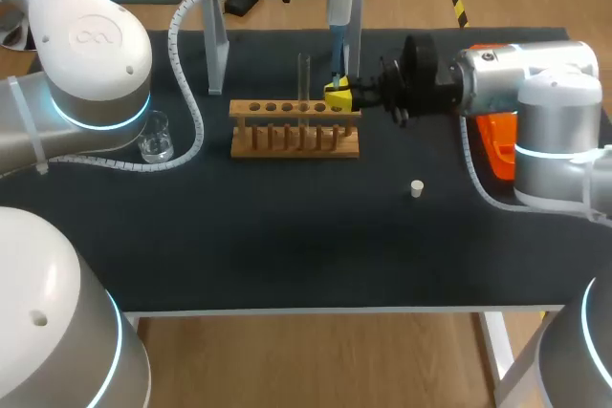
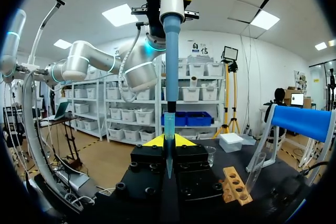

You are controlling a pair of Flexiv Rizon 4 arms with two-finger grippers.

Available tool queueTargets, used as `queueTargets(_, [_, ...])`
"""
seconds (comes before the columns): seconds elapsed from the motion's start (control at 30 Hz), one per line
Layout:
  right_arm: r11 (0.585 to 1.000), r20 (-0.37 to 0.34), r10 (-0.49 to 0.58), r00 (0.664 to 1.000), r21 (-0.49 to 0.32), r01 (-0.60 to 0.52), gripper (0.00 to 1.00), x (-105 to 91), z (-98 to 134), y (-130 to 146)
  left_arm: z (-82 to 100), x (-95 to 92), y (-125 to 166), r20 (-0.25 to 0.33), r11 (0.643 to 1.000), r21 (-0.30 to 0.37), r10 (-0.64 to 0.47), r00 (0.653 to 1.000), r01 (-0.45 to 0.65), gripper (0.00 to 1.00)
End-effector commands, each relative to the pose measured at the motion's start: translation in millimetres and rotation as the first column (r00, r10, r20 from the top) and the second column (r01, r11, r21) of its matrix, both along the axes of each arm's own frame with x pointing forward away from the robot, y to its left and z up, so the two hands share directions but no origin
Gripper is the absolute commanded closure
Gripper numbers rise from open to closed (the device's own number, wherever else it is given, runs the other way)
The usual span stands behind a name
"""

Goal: Invert the test tube, pick up the pipette, mount the tip to pipette, aspirate from beaker and dispense into the tube, eject the tip, return the pipette, and cap with the stopper.

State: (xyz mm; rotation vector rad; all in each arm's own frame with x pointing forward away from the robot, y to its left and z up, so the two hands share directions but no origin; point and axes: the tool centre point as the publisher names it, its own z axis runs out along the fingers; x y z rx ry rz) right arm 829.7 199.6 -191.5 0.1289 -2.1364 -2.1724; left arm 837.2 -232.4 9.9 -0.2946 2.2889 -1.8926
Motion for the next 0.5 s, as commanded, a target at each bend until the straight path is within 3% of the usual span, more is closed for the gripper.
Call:
queueTargets(0.03, [1.0,0.003,0.003,1.0,0.002,-0.003,1.0,1.0,4,1,-1.0,0.6,2,0.0,1.0,-0.001,-0.006,1.0,0.006,1.0])
queueTargets(0.5, [1.0,-0.003,-0.002,1.0,-0.012,0.002,1.0,3.3,-6,1,-1.0,0.6,2,0.0,1.0,-0.001,-0.006,1.0,0.006,1.0])
